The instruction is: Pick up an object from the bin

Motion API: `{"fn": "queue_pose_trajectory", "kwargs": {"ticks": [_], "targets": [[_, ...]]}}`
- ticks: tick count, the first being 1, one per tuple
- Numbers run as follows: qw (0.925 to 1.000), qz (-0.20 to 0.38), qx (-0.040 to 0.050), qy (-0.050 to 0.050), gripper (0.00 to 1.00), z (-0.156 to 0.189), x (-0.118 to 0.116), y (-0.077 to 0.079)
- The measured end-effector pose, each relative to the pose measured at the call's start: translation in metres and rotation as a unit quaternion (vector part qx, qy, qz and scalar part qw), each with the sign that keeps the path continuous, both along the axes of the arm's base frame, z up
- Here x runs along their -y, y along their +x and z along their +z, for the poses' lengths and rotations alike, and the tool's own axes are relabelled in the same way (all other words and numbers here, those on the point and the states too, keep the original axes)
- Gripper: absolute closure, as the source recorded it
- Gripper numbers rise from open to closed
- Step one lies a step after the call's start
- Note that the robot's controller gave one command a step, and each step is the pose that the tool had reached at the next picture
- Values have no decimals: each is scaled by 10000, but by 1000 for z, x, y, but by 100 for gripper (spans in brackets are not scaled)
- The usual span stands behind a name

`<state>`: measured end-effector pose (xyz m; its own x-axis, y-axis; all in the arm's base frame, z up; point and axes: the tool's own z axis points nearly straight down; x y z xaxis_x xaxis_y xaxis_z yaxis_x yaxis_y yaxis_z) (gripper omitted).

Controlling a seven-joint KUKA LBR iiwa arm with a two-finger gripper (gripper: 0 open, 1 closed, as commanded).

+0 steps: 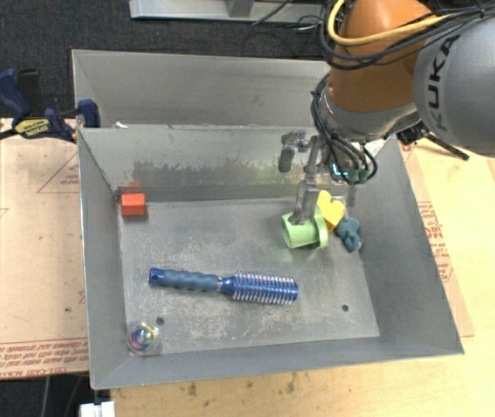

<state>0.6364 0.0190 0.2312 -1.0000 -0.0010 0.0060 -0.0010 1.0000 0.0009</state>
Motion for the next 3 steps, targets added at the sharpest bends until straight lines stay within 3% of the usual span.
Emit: {"fn": "queue_pose_trajectory", "kwargs": {"ticks": [1,2,3], "targets": [[9963,863,18,-10,0,-52,114,-35],[9933,1159,12,32,0,-137,2,-21],[9856,1690,20,13,0,-139,-22,-83]]}}
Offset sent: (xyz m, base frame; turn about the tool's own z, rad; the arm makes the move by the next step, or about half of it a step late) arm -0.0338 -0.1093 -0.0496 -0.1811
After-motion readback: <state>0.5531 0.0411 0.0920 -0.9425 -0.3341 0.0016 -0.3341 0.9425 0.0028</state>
